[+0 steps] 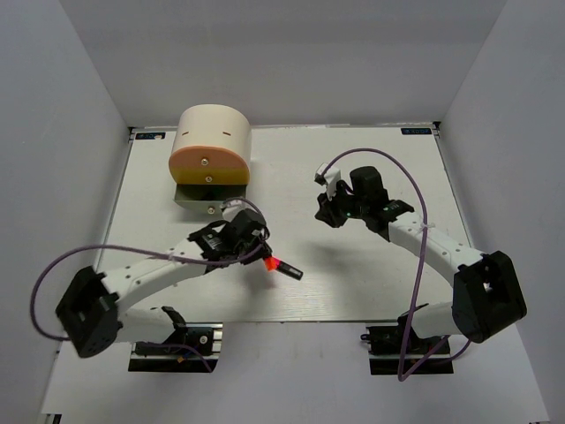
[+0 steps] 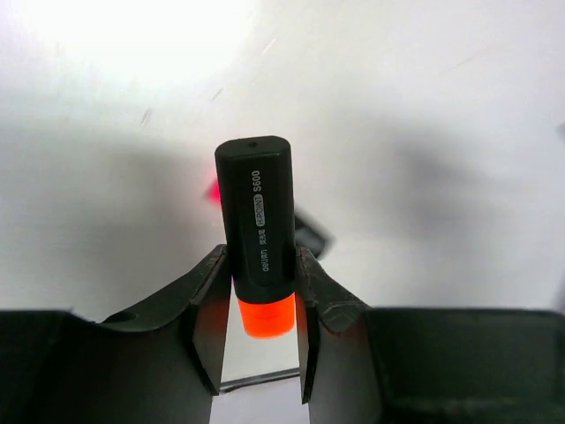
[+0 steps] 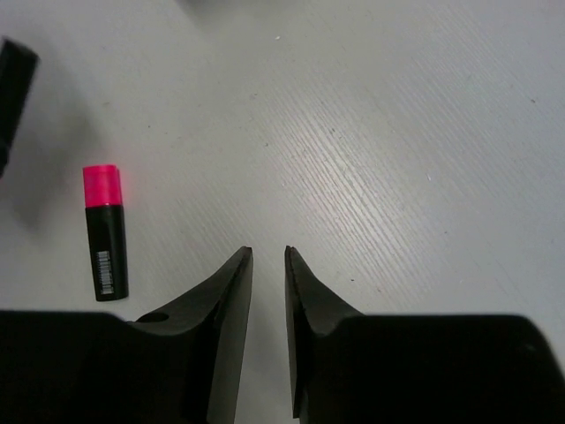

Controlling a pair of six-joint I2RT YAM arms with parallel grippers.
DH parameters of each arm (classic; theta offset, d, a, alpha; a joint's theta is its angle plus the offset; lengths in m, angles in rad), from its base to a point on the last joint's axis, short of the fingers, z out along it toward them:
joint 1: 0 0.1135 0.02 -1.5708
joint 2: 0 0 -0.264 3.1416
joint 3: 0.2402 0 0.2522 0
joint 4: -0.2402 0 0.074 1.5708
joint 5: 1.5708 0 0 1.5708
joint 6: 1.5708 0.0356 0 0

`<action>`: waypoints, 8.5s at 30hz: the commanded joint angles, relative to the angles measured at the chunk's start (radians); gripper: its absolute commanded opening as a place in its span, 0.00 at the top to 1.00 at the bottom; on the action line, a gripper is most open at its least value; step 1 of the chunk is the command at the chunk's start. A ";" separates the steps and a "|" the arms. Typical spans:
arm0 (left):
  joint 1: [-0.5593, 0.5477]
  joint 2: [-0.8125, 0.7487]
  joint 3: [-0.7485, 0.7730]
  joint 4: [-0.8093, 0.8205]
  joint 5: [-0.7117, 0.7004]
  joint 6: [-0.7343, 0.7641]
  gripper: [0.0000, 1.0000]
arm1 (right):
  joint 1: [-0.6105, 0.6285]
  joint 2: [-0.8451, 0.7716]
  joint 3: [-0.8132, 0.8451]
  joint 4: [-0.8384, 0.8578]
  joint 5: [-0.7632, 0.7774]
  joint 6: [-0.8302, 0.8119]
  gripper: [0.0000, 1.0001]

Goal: Sort the stationery into containers
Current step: Pick up the pen from the center of the board, then place the pen in the drawer, then pick up the pen from the center of the board, then place the pen in the drawer, then close the drawer in the storage box.

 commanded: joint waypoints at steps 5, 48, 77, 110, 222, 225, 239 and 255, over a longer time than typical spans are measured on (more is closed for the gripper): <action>0.057 -0.246 -0.028 0.163 -0.323 -0.069 1.00 | -0.011 -0.019 0.006 0.028 -0.048 0.006 0.73; 0.501 0.013 -0.013 0.495 -0.386 -0.365 0.69 | -0.026 -0.062 -0.054 0.024 -0.043 -0.017 0.71; 0.511 -0.246 -0.056 0.196 -0.014 0.009 0.01 | 0.107 0.139 0.119 -0.331 -0.418 -0.205 0.38; 0.511 -0.693 -0.386 -0.217 0.008 -0.060 0.00 | 0.466 0.389 0.126 -0.059 0.342 -0.044 0.42; 0.511 -0.408 -0.519 0.738 -0.132 0.243 0.28 | 0.196 0.205 0.236 -0.203 -0.088 -0.070 0.70; 0.511 -0.328 -0.483 0.783 -0.155 0.263 0.27 | 0.179 0.195 0.216 -0.200 -0.091 -0.067 0.68; 0.511 0.014 -0.289 0.880 -0.136 0.309 0.22 | 0.106 0.172 0.189 -0.185 -0.101 -0.052 0.52; 0.529 0.129 -0.193 0.868 -0.190 0.230 0.22 | 0.063 0.165 0.166 -0.176 -0.118 -0.043 0.50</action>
